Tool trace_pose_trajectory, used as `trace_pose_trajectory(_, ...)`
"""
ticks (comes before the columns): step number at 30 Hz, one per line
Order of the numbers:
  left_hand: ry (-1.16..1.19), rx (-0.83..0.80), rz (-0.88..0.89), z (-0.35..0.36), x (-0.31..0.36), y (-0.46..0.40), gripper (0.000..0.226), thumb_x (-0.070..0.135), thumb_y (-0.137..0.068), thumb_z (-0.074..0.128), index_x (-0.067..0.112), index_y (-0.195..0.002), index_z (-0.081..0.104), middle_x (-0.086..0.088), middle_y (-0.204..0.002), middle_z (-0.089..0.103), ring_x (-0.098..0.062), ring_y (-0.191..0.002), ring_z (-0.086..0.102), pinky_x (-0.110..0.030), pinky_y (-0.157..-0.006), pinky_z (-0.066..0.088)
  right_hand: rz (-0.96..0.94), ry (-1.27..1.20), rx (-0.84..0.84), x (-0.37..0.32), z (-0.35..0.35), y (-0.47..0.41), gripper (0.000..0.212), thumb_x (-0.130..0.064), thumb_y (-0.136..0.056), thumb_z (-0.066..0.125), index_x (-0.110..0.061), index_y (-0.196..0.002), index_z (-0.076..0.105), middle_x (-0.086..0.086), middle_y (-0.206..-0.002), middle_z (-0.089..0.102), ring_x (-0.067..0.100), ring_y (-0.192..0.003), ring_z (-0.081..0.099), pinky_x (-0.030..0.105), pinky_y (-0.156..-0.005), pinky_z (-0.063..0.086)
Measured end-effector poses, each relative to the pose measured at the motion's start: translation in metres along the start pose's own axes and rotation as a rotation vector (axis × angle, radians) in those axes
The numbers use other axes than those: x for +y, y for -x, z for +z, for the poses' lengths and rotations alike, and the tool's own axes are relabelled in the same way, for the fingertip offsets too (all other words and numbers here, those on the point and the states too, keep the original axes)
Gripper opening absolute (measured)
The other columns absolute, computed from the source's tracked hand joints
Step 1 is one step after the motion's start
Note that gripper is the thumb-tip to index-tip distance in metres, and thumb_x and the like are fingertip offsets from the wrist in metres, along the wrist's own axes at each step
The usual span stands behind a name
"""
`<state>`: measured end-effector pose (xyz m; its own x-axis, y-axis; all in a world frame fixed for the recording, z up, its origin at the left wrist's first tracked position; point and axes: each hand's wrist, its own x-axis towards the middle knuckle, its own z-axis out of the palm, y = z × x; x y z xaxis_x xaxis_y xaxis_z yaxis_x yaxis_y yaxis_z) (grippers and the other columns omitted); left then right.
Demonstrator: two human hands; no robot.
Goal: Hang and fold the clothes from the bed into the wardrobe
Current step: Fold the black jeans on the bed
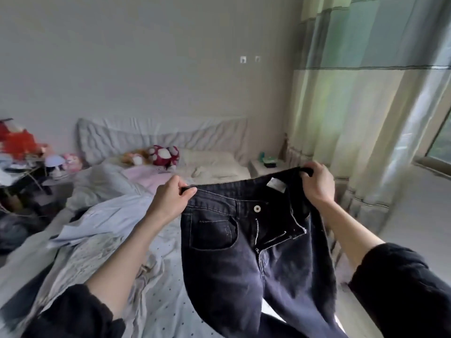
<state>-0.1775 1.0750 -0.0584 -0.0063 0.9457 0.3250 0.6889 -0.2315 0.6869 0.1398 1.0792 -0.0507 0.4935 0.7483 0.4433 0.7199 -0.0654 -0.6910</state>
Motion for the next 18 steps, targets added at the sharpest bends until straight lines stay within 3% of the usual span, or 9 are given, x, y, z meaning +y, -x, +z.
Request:
trace_pose_trajectory(5,-0.035,-0.049,-0.168,-0.027,-0.092,-0.001,0.023,0.029,-0.091,0.059,0.007,-0.095,0.054,0.002,-0.079,0.053,-0.022,-0.087,0.053,-0.03,-0.069,0.036,-0.048,0.014,-0.135,-0.031,0.093,0.023,0.023,-0.011,-0.088,0.057,-0.011,-0.111,0.064,0.016,-0.115,0.059,0.035,-0.109,0.053,0.034,-0.085,0.04)
trace_pose_trajectory(10,0.022,-0.037,-0.277,-0.033,-0.145,-0.032,0.022,0.03,-0.091,0.059,0.009,-0.096,0.056,-0.008,-0.094,0.063,-0.024,-0.093,0.057,-0.035,-0.08,0.045,-0.13,0.01,-0.188,-0.06,0.146,0.006,0.021,-0.012,-0.087,0.059,-0.013,-0.107,0.065,0.013,-0.112,0.06,0.033,-0.106,0.054,0.034,-0.087,0.04)
trace_pose_trajectory(14,0.01,-0.038,-0.303,-0.018,-0.18,-0.072,0.019,0.03,-0.091,0.059,0.011,-0.095,0.055,-0.004,-0.085,0.059,-0.023,-0.088,0.055,-0.032,-0.071,0.041,-0.154,0.006,-0.249,-0.054,0.199,-0.014,0.018,-0.012,-0.086,0.061,-0.013,-0.104,0.066,0.011,-0.109,0.061,0.032,-0.103,0.056,0.031,-0.083,0.038)
trace_pose_trajectory(18,-0.199,-0.048,-0.311,0.018,-0.211,-0.115,0.021,0.036,-0.093,0.055,0.016,-0.094,0.051,0.003,-0.083,0.056,-0.022,-0.086,0.055,-0.032,-0.067,0.037,-0.142,0.016,-0.327,-0.03,0.253,-0.041,0.017,-0.013,-0.086,0.061,-0.015,-0.101,0.067,0.011,-0.107,0.062,0.031,-0.102,0.056,0.031,-0.083,0.039)
